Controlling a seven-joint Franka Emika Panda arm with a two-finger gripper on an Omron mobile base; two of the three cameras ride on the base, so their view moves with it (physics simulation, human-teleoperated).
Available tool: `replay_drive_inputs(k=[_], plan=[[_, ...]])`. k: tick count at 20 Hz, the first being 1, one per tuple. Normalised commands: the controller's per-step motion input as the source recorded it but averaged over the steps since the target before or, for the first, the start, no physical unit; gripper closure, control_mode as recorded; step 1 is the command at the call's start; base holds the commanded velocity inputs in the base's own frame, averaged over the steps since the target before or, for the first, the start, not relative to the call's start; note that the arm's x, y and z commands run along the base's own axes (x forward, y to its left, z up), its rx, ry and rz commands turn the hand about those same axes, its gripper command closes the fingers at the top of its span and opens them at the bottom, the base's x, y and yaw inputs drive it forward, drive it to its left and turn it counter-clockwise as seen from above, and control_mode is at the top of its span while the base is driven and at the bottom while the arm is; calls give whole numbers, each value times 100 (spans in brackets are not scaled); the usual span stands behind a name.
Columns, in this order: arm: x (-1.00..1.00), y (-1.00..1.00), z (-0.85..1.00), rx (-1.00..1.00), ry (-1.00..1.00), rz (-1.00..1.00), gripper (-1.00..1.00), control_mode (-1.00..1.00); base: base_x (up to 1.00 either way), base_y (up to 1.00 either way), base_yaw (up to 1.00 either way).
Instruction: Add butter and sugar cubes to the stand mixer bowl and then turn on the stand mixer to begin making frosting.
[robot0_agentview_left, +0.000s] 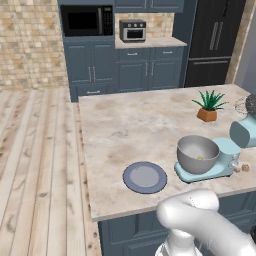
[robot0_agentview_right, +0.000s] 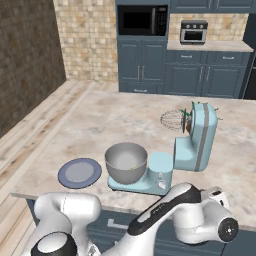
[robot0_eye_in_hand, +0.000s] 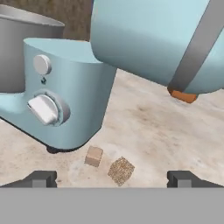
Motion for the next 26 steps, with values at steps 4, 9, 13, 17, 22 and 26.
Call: replay_drive_inputs(k=[4, 9, 13, 17, 22, 26], plan=[[35, -3, -47, -10, -1, 31, -100, -100, 0, 0, 0], [35, 2, -34, -6, 0, 25, -100, -100, 0, 0, 0], [42, 2, -26, -2, 0, 17, -100, -100, 0, 0, 0], [36, 0, -35, 0, 1, 12, -100, -100, 0, 0, 0], [37, 0, -26, 0, 1, 11, -100, -100, 0, 0, 0], [28, 0, -22, 0, 0, 11, -100, -100, 0, 0, 0]])
